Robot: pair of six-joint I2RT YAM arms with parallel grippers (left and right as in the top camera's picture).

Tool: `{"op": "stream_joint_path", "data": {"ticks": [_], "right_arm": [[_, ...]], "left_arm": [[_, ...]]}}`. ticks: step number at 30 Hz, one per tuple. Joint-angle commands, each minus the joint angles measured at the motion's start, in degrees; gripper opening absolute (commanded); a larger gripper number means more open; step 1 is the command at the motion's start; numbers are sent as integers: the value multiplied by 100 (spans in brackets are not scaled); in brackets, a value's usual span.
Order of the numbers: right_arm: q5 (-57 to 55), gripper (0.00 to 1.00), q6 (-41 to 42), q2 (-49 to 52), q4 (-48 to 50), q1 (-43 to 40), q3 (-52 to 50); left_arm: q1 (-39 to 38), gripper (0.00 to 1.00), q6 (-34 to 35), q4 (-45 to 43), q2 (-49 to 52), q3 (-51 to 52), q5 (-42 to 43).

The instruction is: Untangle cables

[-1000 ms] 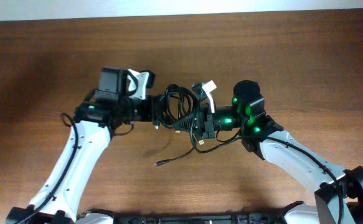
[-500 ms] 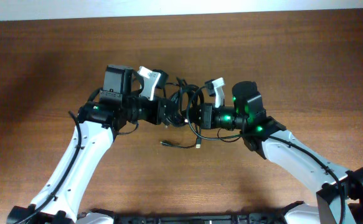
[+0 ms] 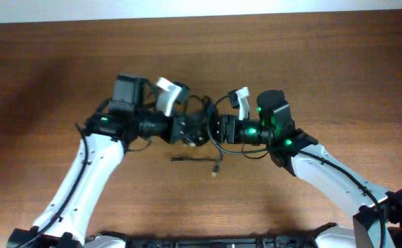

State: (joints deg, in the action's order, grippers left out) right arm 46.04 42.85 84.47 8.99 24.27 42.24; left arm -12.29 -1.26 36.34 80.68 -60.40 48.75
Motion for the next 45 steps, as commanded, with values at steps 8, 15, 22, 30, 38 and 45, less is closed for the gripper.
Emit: {"op": "stream_joint_path", "data": {"ticks": [8, 15, 22, 30, 38, 45], "right_arm": [[1099, 99, -2472, 11, -560, -573, 0], [1991, 99, -3707, 11, -17, -1209, 0], [2120, 88, -3705, 13, 153, -835, 0], [2055, 4, -2463, 11, 420, -671, 0], [-304, 4, 966, 13, 481, -496, 0], [-852, 4, 2306, 11, 892, -4, 0]], "left_arm": [[973, 0, -1032, 352, -142, -59, 970], [909, 0, -1860, 903, -142, -59, 1849], [273, 0, -1856, 697, -140, -59, 1849], [46, 26, -916, 632, -140, -59, -153], [44, 46, 1495, 310, -140, -59, -531], [-140, 50, 2741, 293, -125, -59, -887]]}}
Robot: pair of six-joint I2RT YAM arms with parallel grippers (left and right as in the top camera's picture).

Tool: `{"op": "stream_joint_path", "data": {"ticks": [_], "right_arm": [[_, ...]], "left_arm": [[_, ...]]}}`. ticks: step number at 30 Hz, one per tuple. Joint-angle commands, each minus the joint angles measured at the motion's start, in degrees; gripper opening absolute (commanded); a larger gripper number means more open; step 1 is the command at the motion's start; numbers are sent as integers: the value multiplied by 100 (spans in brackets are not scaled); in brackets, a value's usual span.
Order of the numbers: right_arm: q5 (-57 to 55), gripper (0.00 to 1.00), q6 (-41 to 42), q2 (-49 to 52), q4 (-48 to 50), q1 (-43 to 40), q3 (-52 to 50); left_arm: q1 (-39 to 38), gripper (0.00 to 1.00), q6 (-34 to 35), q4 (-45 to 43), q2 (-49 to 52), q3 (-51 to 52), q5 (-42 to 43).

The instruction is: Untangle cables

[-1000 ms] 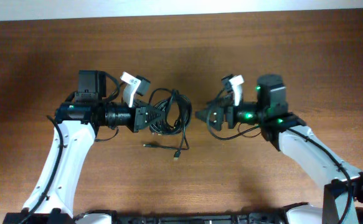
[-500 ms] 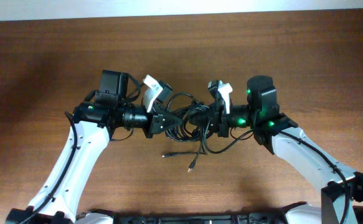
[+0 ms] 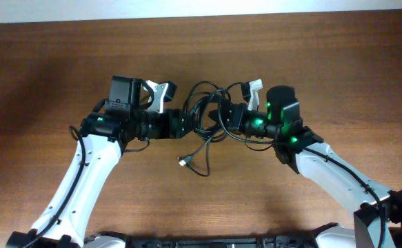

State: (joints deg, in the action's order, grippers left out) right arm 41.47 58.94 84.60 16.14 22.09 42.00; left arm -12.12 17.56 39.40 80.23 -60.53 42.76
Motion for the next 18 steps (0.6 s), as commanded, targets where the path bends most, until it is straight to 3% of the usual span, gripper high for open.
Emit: {"op": "stream_joint_path", "data": {"ticks": [1, 6, 8, 11, 18], "right_arm": [[-474, 4, 699, 0, 188, 243, 24], [-911, 4, 717, -2, 127, 264, 24], [-920, 4, 719, 0, 127, 264, 24], [-916, 4, 769, 0, 127, 267, 24], [-715, 4, 933, 0, 129, 267, 24]], "left_arm": [[-190, 52, 1029, 22, -79, -46, -468], [-192, 68, 2129, 859, -81, -46, -2041], [-223, 76, 2190, 767, -81, -46, -1888], [-385, 76, 2194, 240, -81, -46, -1554], [-546, 80, 2555, -4, -79, -31, -1908]]}}
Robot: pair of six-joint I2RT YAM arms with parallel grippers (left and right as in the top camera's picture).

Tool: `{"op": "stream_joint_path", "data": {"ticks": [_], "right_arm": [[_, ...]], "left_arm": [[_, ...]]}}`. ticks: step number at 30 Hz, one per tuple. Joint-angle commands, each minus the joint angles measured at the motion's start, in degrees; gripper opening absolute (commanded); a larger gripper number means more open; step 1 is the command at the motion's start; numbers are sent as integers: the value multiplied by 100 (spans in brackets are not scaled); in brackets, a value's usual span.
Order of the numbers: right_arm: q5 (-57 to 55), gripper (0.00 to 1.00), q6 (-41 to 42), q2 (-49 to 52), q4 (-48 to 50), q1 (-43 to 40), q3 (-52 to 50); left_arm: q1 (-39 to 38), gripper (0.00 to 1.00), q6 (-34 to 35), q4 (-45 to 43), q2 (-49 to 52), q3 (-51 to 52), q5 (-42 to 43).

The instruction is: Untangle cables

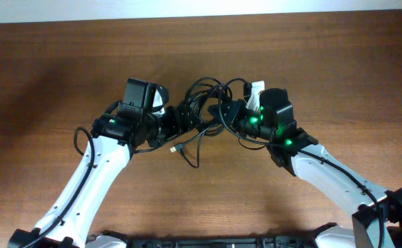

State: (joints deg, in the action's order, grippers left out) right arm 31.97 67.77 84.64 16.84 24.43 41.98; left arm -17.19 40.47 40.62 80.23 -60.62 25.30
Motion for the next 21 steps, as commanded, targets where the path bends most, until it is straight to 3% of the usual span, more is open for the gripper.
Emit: {"op": "stream_joint_path", "data": {"ticks": [1, 8, 10, 13, 18, 21], "right_arm": [[306, 4, 50, -4, 59, 33, 26], [437, 4, 44, -4, 59, 31, 26], [341, 4, 0, -2, 50, 31, 24], [181, 4, 2, 0, -114, 31, 24], [181, 4, 2, 4, -164, 31, 24], [205, 4, 7, 4, -162, 31, 24]], "left_arm": [[-39, 80, 264, -203, -74, -15, -160], [-39, 71, 671, -675, -48, 304, -151], [4, 61, 686, -673, -48, 334, 181], [190, 57, 669, -638, -166, 332, 678], [763, 62, 439, -481, -669, 332, 1257], [743, 76, 361, -503, -815, 332, 1132]]}}
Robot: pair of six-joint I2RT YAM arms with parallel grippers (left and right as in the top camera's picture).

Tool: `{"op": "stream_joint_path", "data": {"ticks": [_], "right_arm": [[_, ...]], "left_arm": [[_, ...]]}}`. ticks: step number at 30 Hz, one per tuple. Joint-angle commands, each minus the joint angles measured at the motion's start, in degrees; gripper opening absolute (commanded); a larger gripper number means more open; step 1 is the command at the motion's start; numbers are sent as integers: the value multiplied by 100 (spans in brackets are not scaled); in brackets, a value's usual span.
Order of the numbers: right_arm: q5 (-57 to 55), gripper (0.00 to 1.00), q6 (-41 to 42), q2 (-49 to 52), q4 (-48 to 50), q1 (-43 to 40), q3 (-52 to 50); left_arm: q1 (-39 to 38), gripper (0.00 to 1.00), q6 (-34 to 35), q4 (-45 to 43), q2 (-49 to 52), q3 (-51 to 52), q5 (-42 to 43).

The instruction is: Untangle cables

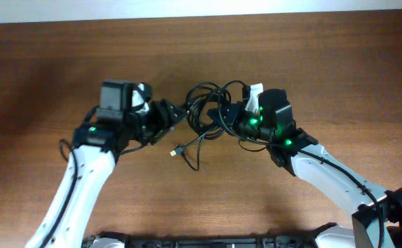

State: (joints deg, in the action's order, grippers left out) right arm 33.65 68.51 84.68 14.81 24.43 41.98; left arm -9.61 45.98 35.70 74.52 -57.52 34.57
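Note:
A tangle of black cables hangs between the two arms over the middle of the brown table. From the right, my right gripper reaches into the tangle and is shut on its lower right side. My left gripper sits just left of the tangle. Its fingers look closed on a thin black strand that runs taut into the bundle. One loose cable end with a small plug droops below the tangle, and its loop reaches down to the table.
Brown wooden table with a pale wall edge along the top of the view. Both white arms come in from the lower corners, with the right arm's elbow low over the table.
My left gripper has moved back to the left, out of the tangle, with a strand stretched between it and the bundle. The right gripper and the hanging plug end have barely shifted.
Both grippers first met on a tight clump, with one cable end lying flat on the table below. Then the clump was higher and looser, with open loops and the plug end dangling. After that the left gripper was deep in it, and it now stands off to the left.

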Motion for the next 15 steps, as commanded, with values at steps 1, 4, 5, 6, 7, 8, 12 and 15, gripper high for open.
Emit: {"op": "stream_joint_path", "data": {"ticks": [1, 4, 5, 6, 7, 8, 12, 15], "right_arm": [[39, 4, -70, 0, 42, 31, 24], [42, 4, -70, 0, 42, 31, 24], [42, 4, -68, 0, 42, 31, 24], [42, 4, -68, 0, 42, 31, 24], [48, 4, -68, 0, 42, 31, 24], [74, 4, -68, 0, 42, 31, 24], [190, 4, -68, 0, 44, 31, 24], [190, 4, -48, 0, 66, 26, 24]], "left_arm": [[-52, 79, -188, -11, -208, 24, 122], [-256, 82, -186, -105, 79, 26, 66], [-330, 82, -166, -155, 190, 26, 63], [-417, 82, -166, -240, 356, 26, 85], [-468, 82, -164, -278, 474, 26, 83], [-496, 80, -164, -319, 601, 26, 83], [-505, 64, -166, -446, 1043, 26, 127], [-505, 44, -170, -444, 1207, 26, 120]]}}
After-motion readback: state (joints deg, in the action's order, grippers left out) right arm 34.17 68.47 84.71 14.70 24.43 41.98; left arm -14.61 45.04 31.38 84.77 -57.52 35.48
